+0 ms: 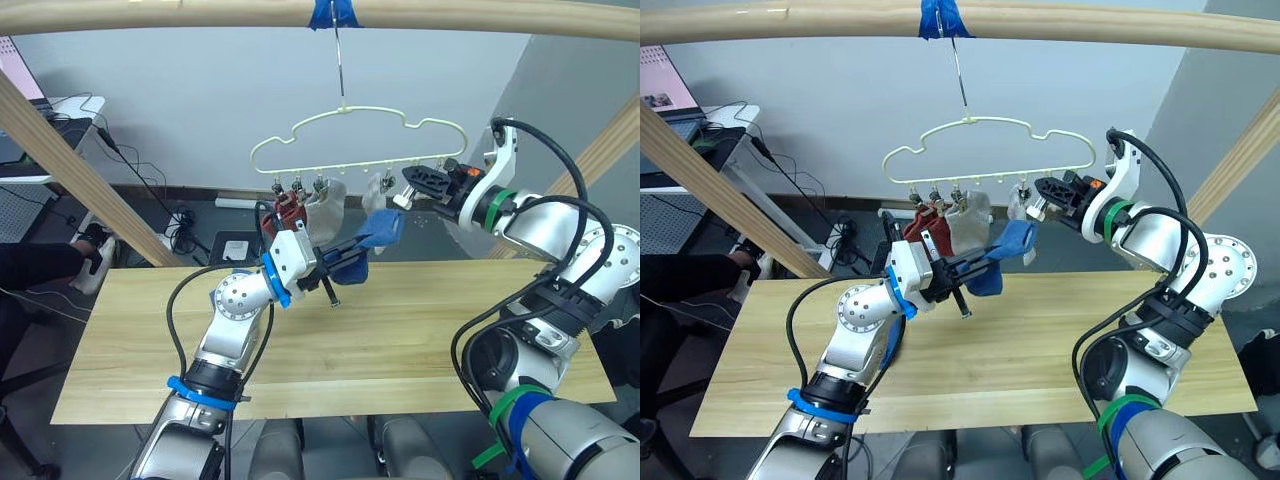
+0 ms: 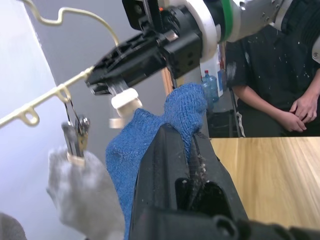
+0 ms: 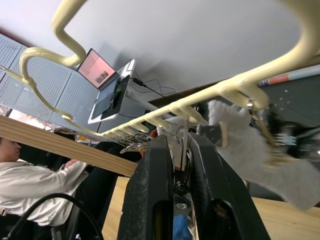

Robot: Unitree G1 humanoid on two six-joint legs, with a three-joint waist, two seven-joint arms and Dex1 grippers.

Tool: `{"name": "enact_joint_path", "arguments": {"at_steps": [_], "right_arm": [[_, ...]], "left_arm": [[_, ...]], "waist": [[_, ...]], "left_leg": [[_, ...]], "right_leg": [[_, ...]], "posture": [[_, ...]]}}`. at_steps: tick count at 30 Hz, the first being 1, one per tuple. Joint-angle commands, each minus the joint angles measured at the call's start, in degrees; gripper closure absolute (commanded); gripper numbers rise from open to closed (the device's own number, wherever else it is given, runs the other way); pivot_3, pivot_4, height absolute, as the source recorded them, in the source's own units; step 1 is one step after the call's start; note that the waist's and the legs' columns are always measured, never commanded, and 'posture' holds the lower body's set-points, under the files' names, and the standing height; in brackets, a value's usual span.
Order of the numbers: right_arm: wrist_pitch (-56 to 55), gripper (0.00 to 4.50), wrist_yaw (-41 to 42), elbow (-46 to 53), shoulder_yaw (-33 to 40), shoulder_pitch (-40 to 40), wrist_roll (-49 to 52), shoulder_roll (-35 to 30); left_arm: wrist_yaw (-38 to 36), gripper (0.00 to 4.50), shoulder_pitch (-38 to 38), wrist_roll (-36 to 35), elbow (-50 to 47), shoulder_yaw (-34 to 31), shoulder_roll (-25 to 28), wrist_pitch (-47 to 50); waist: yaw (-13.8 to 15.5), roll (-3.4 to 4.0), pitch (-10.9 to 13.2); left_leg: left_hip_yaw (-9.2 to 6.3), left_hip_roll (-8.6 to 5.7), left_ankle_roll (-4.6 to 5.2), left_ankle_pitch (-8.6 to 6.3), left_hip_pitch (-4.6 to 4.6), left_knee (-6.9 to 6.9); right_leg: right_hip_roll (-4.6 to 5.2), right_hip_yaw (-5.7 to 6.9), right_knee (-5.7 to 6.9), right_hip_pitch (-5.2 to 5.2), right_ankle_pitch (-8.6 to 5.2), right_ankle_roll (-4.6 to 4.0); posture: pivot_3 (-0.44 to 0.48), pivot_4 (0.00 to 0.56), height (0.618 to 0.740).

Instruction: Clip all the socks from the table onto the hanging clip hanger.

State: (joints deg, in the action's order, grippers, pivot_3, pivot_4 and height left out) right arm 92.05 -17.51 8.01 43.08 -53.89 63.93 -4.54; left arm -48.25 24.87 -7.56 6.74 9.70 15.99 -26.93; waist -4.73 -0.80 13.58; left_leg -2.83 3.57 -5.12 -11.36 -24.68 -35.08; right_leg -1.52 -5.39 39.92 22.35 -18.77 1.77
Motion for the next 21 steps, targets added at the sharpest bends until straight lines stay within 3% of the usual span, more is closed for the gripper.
{"name": "enact_joint_path", "arguments": {"at_steps": [1, 21], "right_arm": [[0.45, 4.34, -1.65, 0.26, -1.02, 0.36, 3.96, -1.21], [-2.12, 4.34, -9.05, -2.62, -3.07, 0.82, 13.04, -2.67]], "left_arm": [[0.74, 4.49, 0.77, 0.23, -0.49, 0.53, -0.36, -1.97], [1.13, 4.49, 1.98, 0.55, 1.18, 1.57, -0.29, -3.12]], "waist": [[-0.17, 0.0, 0.0], [-0.26, 0.01, 0.01]], "left_leg": [[0.0, 0.0, 0.0, 0.0, 0.0, 0.01], [0.0, 0.01, 0.01, -0.01, -0.02, 0.05]], "right_leg": [[0.0, 0.0, 0.0, 0.0, 0.0, 0.0], [-0.03, -0.02, -0.05, 0.03, -0.01, 0.01]], "posture": [[-0.095, 0.233, 0.74], [-0.093, 0.239, 0.74]]}}
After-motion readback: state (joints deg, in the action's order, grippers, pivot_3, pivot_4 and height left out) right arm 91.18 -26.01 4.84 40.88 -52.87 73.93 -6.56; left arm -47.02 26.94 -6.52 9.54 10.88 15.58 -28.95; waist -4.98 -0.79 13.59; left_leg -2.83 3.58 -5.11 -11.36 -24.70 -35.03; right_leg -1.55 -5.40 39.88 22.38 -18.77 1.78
